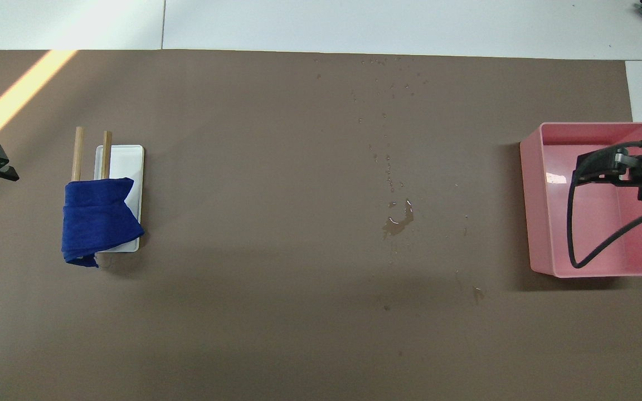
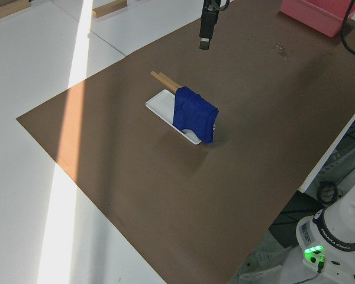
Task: Wipe water with towel using both arms
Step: 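Move the left gripper toward the blue cloth on the white tray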
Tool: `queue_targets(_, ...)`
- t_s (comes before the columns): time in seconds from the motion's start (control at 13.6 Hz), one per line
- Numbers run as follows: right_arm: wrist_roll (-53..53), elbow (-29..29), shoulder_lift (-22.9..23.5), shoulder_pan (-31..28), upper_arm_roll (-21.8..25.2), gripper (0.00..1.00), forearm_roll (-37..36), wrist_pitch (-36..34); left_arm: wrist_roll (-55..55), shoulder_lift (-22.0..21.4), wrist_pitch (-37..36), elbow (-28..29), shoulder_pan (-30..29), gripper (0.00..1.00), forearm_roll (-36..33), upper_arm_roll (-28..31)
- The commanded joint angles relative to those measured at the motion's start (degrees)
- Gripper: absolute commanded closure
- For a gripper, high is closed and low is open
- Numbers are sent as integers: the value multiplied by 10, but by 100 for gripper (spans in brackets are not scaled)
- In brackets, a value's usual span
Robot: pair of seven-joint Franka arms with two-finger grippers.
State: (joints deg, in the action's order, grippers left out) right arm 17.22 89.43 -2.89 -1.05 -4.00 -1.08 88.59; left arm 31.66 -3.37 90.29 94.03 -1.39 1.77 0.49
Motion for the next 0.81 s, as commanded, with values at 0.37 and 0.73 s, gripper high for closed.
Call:
queue_targets(0.37,-13,28,-17,-3,-4,0,10,11,142,-99,149,209,-3,0,-8,-1)
queue_targets(0.73,-14,58,-30,-4,-4,0,10,19,-92,-89,204,232,-8,0,-9,0)
